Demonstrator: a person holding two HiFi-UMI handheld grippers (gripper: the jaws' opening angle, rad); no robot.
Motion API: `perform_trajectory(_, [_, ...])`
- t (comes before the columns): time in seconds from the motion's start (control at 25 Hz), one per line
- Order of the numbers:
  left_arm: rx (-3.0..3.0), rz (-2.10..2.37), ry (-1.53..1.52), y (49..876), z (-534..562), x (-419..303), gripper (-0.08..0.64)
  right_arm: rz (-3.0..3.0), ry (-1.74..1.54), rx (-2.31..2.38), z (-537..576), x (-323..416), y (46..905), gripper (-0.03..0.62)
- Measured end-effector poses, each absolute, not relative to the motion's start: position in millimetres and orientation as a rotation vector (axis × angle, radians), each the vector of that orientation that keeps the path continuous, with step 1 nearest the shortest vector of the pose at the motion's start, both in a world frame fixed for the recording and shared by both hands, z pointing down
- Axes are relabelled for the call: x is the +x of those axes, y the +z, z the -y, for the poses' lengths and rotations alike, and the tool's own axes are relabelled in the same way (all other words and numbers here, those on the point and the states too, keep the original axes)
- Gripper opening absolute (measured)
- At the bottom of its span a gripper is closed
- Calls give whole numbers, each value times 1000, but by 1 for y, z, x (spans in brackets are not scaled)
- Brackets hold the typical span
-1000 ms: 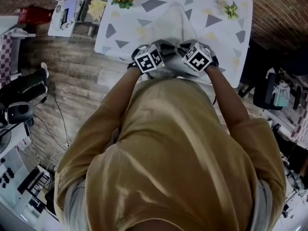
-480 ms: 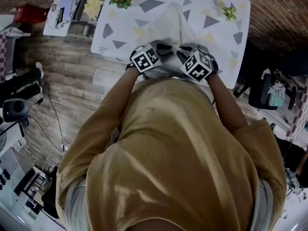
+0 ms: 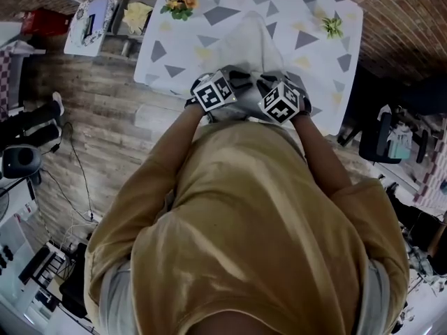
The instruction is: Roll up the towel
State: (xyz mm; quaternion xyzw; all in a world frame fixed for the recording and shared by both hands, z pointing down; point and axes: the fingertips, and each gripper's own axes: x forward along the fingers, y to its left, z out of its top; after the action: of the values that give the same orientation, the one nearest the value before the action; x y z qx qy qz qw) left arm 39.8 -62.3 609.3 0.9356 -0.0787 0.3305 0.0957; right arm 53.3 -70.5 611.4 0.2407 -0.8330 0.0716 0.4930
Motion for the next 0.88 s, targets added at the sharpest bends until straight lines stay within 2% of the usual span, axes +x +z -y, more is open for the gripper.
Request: perform_trajectory(0.88, [2781,285,1025,615,55,26,126,2011,177,690,69,51,614,52])
